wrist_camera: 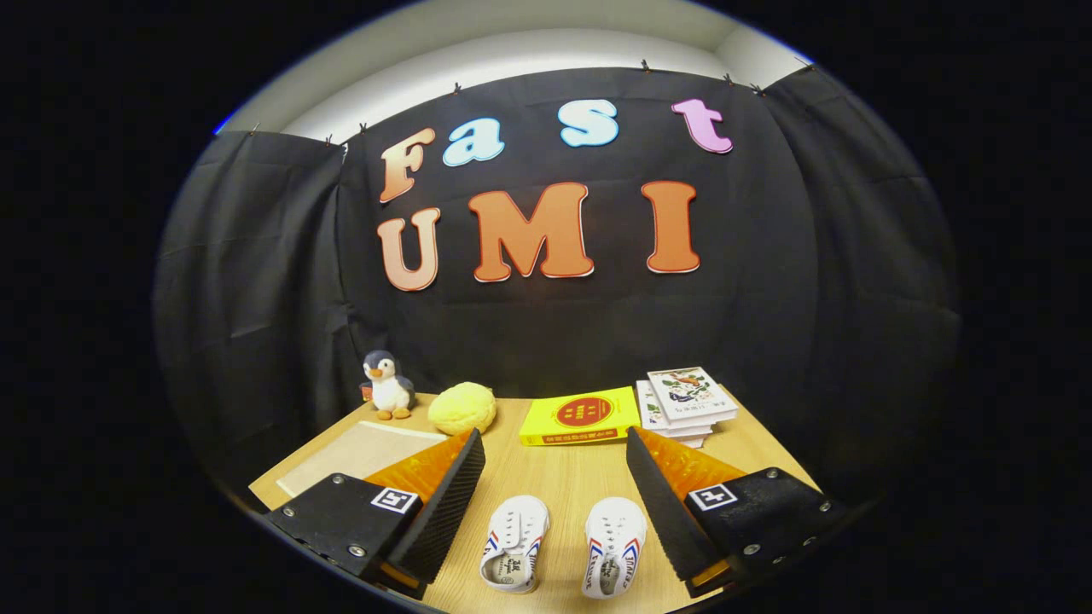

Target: Open the storage box then place both shoes into the box .Put the left shoe in first, then the right shoe, with the right side of both shoes facing outward in a uniform manner.

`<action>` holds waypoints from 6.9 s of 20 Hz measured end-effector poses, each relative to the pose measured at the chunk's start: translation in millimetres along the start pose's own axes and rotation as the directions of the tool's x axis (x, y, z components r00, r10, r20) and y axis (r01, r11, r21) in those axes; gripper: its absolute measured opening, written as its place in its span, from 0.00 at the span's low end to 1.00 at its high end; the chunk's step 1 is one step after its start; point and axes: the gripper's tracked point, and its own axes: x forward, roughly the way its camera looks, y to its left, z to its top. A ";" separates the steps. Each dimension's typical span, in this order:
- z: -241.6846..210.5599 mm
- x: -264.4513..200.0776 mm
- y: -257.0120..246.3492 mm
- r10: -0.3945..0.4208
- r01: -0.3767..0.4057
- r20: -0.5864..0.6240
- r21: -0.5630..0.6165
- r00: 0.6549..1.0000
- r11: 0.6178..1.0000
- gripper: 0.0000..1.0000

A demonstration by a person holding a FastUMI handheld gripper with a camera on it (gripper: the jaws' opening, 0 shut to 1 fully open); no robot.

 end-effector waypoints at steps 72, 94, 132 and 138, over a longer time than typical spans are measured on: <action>13.3 29.9 385.1 0.793 -0.468 -0.129 0.747 0.596 0.472 0.05; -36.4 78.5 347.3 0.521 -0.357 -0.280 0.471 0.807 0.807 0.98; -261.0 69.6 12.6 -0.030 -0.030 -0.784 -0.062 0.620 0.998 0.64; -280.0 80.3 29.7 0.082 -0.100 -0.846 0.034 0.527 0.994 0.45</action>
